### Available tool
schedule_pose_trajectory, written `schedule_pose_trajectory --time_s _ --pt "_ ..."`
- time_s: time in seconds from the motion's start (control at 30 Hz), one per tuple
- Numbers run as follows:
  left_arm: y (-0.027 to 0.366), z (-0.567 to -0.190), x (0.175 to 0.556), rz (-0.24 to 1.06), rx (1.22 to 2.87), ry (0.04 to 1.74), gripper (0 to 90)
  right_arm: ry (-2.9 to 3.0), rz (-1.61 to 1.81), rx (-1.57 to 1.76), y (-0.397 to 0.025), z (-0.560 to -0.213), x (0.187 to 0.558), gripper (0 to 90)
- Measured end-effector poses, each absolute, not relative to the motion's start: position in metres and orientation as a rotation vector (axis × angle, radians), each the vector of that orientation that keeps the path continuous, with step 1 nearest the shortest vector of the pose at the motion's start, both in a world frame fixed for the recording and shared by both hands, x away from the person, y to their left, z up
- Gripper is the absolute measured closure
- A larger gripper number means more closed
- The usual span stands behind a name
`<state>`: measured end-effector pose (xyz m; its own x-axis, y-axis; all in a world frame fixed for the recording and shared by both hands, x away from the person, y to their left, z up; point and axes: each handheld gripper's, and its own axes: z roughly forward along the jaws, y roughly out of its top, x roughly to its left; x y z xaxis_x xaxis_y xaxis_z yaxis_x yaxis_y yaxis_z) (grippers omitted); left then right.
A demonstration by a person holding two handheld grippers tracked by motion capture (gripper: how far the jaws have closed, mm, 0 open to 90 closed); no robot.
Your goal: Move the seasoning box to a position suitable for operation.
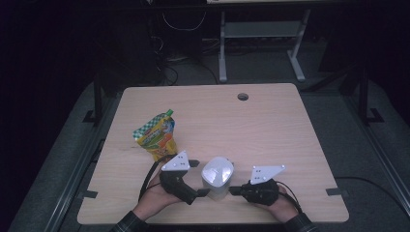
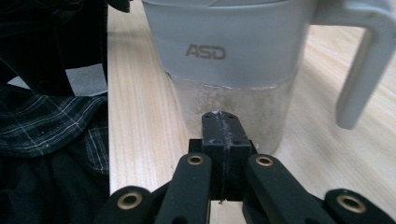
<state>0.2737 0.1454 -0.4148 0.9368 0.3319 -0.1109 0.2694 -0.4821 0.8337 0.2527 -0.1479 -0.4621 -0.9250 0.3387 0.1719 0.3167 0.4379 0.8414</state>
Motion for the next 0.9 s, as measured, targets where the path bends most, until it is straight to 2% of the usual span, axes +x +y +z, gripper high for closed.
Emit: schedule_pose_trajectory --time_s 0.57,0.9 --pt "0.129 -0.413 0.275 0.053 2.083 0.377 0.1 2.519 1.509 0.74 -0.176 -0.457 0.264 89.6" --pt "0.124 -0.417 0.274 0.082 2.108 0.379 0.2 2.477 1.502 0.753 -0.185 -0.456 0.263 89.6"
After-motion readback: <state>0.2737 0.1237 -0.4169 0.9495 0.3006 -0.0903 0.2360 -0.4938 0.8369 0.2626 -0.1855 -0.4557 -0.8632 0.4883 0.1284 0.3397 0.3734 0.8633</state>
